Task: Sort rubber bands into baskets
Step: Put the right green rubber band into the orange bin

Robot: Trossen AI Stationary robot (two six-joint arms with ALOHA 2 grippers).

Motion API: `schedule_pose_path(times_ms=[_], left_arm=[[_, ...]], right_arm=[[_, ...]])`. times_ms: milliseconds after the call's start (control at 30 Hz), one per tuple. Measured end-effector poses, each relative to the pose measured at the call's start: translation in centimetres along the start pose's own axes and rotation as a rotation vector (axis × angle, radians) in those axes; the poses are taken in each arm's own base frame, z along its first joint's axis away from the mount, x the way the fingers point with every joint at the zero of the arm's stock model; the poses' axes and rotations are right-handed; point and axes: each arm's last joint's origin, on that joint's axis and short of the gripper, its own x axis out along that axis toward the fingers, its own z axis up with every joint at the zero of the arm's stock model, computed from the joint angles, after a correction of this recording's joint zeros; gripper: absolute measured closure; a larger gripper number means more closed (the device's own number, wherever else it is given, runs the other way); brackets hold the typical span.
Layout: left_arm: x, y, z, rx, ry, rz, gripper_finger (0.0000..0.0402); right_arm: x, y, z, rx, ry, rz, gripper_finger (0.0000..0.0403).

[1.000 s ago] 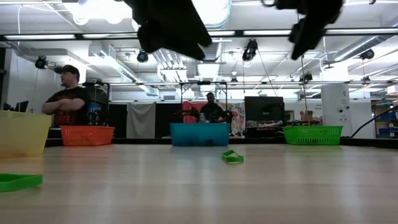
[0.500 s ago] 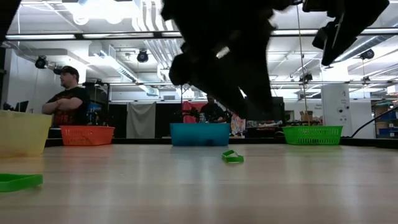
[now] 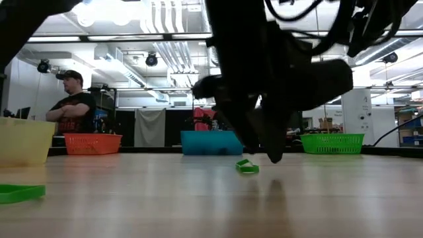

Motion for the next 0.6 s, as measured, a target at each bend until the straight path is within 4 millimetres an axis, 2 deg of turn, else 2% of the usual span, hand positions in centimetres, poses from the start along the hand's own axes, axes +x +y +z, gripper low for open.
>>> schedule_pose_path(times_ms=[133, 400, 600], left_arm=[[0.8, 0.5, 0.4, -0.064, 0.032, -0.004, 0.0245], [1.2, 0.9, -0.1, -0.103, 0.103, 0.008, 0.0247], [2.2, 1.1, -1.0, -0.080, 0.130, 0.015, 0.0278]], right_arm=[[-0.3, 0.0, -0.1, -0.015, -0.003, 0.003, 0.0218], [-0.4, 0.0, -0.2, -0.048, -0.006, 0.005, 0.0218], [-0.4, 0.0, -0.2, -0.061, -0.006, 0.005, 0.0219]])
